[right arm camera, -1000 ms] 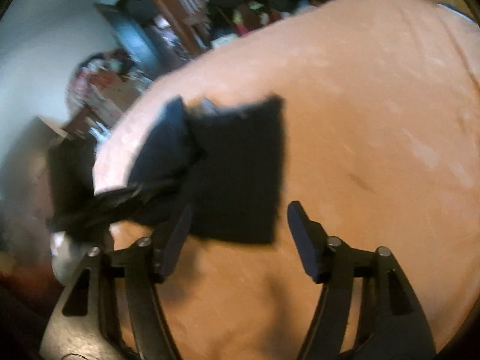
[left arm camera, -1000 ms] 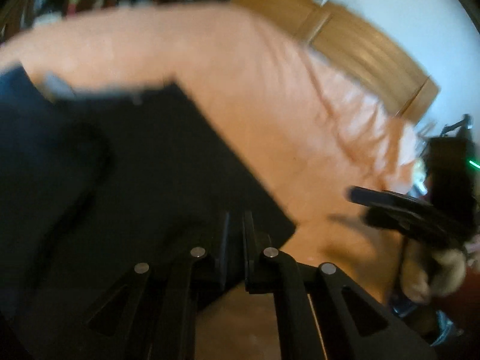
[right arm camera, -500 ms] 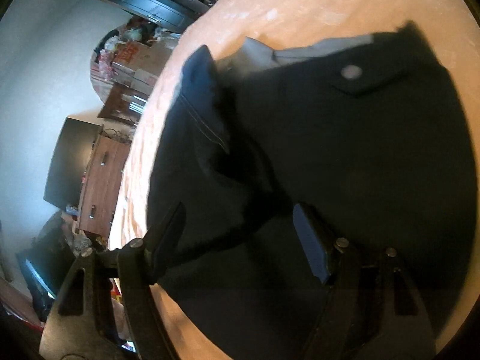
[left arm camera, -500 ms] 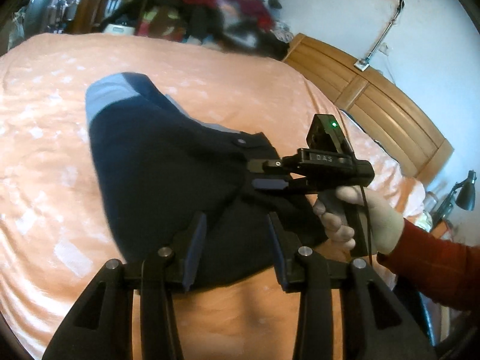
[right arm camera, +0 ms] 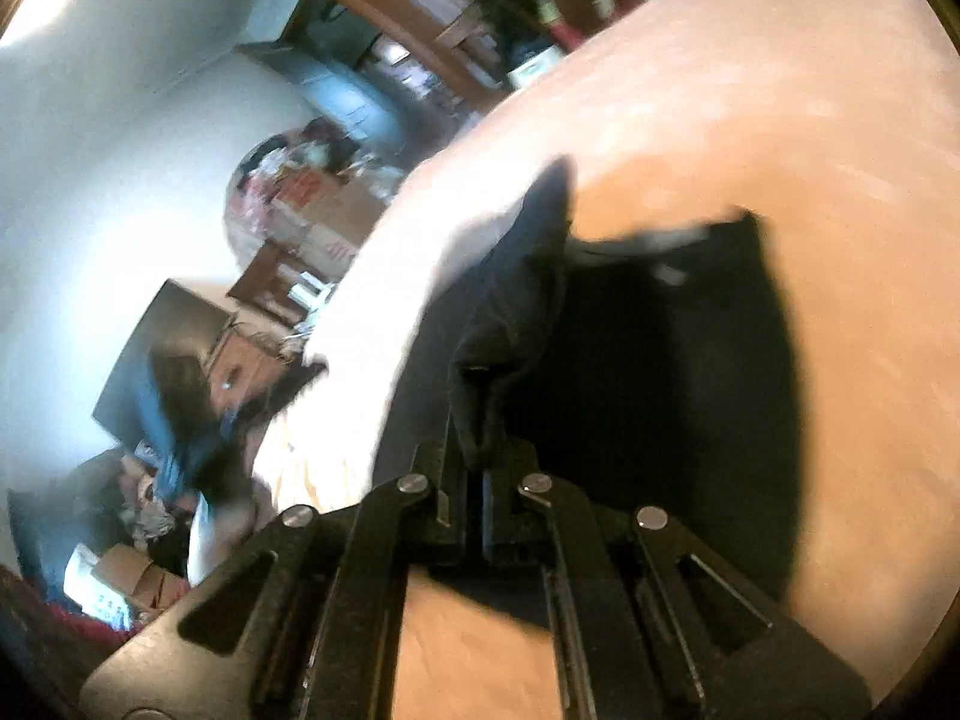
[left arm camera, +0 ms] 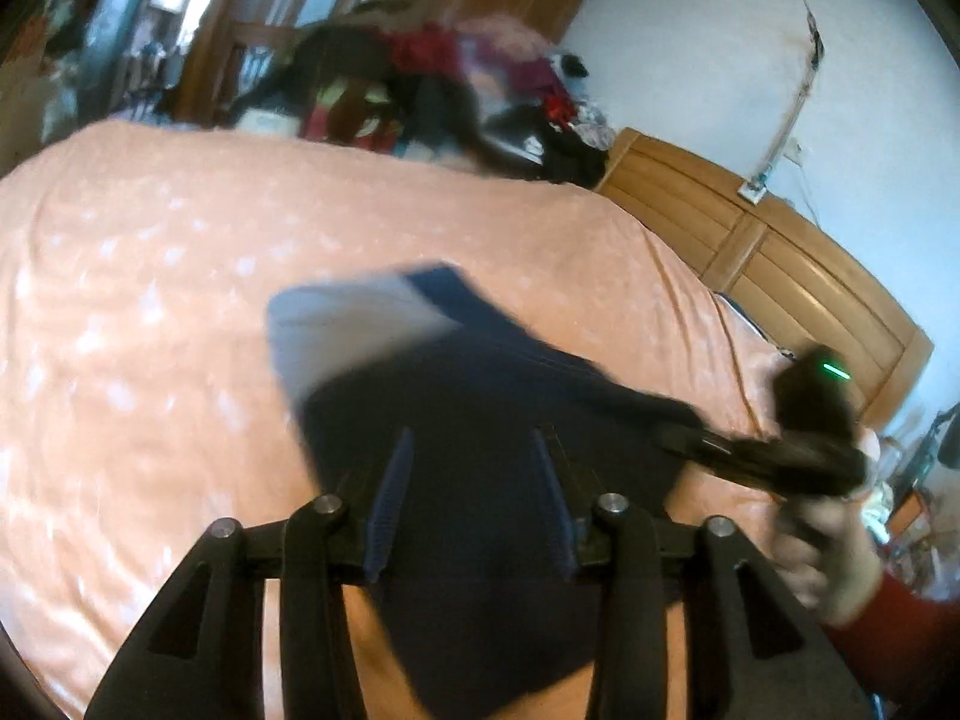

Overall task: Fold small clothes
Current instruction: 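Lift and fold the shirt over onto itself with both grippers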

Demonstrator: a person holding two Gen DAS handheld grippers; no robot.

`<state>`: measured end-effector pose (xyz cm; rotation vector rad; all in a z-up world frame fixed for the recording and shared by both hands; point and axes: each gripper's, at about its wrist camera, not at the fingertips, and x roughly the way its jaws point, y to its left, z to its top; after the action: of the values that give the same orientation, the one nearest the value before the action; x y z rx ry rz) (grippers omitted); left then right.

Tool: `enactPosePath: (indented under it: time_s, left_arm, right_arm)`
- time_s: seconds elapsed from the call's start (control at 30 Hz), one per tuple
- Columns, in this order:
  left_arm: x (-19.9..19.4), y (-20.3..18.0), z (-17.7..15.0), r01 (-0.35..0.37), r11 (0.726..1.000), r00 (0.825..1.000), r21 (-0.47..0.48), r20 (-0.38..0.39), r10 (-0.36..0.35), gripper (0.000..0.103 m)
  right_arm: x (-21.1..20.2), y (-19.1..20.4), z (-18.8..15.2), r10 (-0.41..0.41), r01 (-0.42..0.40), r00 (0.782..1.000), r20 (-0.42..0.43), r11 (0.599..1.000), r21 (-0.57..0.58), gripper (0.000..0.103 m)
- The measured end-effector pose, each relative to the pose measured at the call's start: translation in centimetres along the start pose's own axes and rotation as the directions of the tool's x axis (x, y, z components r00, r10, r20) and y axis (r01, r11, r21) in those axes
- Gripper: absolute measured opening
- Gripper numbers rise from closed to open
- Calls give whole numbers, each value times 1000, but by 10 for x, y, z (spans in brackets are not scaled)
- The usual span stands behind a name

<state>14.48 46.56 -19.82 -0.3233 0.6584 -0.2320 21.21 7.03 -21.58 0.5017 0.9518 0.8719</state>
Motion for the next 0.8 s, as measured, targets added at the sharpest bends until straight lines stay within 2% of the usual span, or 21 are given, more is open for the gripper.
enactPosePath:
  time_s: [0.07, 0.13, 0.17, 0.23, 0.37, 0.43, 0.5, 0.53, 0.57, 0.6, 0.63, 0.67, 0.7, 0.77, 0.8]
  left_arm:
    - [31, -8, 4, 11, 999, 998, 39, -61, -9, 47]
    - [69, -13, -2, 24, 999, 989, 48, -149, -16, 47]
    - [81, -15, -5, 27, 999, 983, 45, -182, -18, 47]
    - [96, -20, -15, 25, 999, 975, 45, -220, -15, 47]
    - [81, -32, -23, 31, 998, 980, 49, -196, -20, 47]
    - [62, -41, -27, 45, 996, 986, 75, -165, -32, 47]
    - [51, -52, -38, 52, 992, 982, 111, -186, -30, 47]
    - [57, -55, -55, 58, 988, 961, 146, -276, -15, 47]
    - [66, -58, -74, 41, 979, 936, 201, -350, 32, 48]
    - [72, -59, -91, 22, 967, 914, 252, -398, 83, 48]
    - [74, -55, -109, 6, 960, 900, 281, -421, 118, 48]
    - [66, -52, -113, 12, 964, 910, 265, -402, 99, 48]
    - [60, -50, -112, 18, 969, 913, 245, -398, 84, 48]
    - [39, -49, -99, 13, 981, 929, 193, -366, 60, 48]
    - [26, -50, -93, 13, 985, 945, 172, -323, 44, 47]
  right_arm:
    - [-15, -35, -28, -71, 72, 997, -13, 994, 79, 1]
    - [-23, -69, -47, -130, 132, 991, -23, 978, 162, 1]
    - [-32, -84, -53, -130, 128, 991, -2, 969, 210, 1]
    - [-39, -90, -55, -100, 92, 995, 20, 967, 237, 1]
    - [-37, -78, -47, -93, 93, 996, -9, 982, 164, 1]
    - [-33, -83, -52, -88, 93, 995, -37, 980, 178, 1]
    - [-28, -89, -55, -94, 104, 994, -60, 977, 185, 1]
    - [-29, -93, -60, -96, 107, 993, -67, 975, 193, 1]
    - [-28, -99, -65, -101, 116, 992, -78, 971, 208, 1]
    - [-26, -106, -71, -100, 118, 991, -89, 968, 223, 1]
    - [-23, -110, -73, -99, 119, 990, -99, 966, 231, 1]
    - [-21, -111, -75, -109, 131, 988, -105, 965, 226, 1]
    - [-22, -110, -75, -117, 138, 988, -104, 967, 215, 1]
    - [-29, -104, -72, -143, 159, 985, -99, 969, 187, 2]
    - [-30, -101, -71, -150, 166, 984, -97, 971, 175, 2]
